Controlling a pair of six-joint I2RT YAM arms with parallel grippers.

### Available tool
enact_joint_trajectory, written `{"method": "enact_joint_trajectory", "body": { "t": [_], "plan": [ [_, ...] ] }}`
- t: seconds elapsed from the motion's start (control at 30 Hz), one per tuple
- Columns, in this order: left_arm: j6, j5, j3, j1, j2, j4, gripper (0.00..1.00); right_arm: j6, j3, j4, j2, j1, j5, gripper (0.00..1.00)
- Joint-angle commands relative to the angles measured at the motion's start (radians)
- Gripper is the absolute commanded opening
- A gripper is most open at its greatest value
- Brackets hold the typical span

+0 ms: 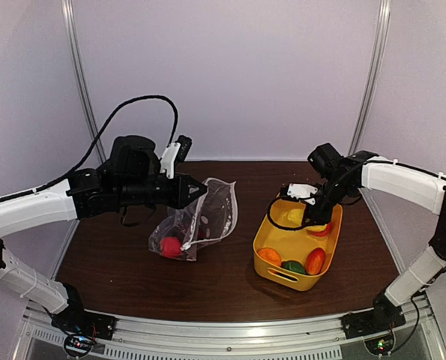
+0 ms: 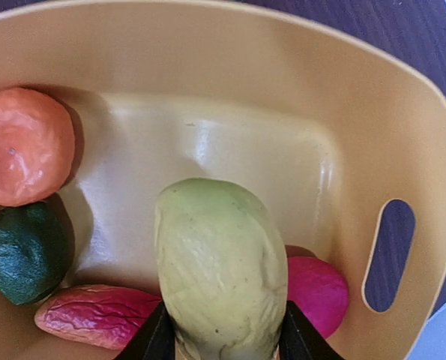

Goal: Place the food in the zip-top bag and seal the zipper
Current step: Pick up the fake fruit from the bin, then place the fake fruit in the zipper food storage bag.

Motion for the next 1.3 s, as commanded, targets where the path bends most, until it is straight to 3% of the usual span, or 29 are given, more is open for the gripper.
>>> {"method": "enact_joint_trajectory", "body": {
  "t": [0.0, 0.3, 0.73, 0.93, 1.27],
  "plan": [
    [-0.003, 0.014, -0.006, -0.002, 0.009, 0.060, 0.00, 0.032, 0.052, -0.057, -0.078, 0.007, -0.072, 0.40],
    [-0.031, 0.050, 0.002, -0.002, 0.027, 0.096, 0.00, 0.072, 0.132, -0.015, -0.217, 0.017, -0.415, 0.40],
    [-0.080, 0.069, 0.059, -0.002, 0.055, 0.101, 0.00, 0.219, 0.310, 0.146, -0.147, 0.135, -0.798, 0.39],
    [-0.099, 0.081, 0.097, -0.002, 0.052, 0.100, 0.00, 0.338, 0.278, 0.374, -0.133, 0.210, -0.841, 0.39],
    [-0.130, 0.116, 0.124, -0.002, 0.043, 0.103, 0.00, 0.397, 0.237, 0.558, -0.061, 0.284, -0.809, 0.38]
  ]
}}
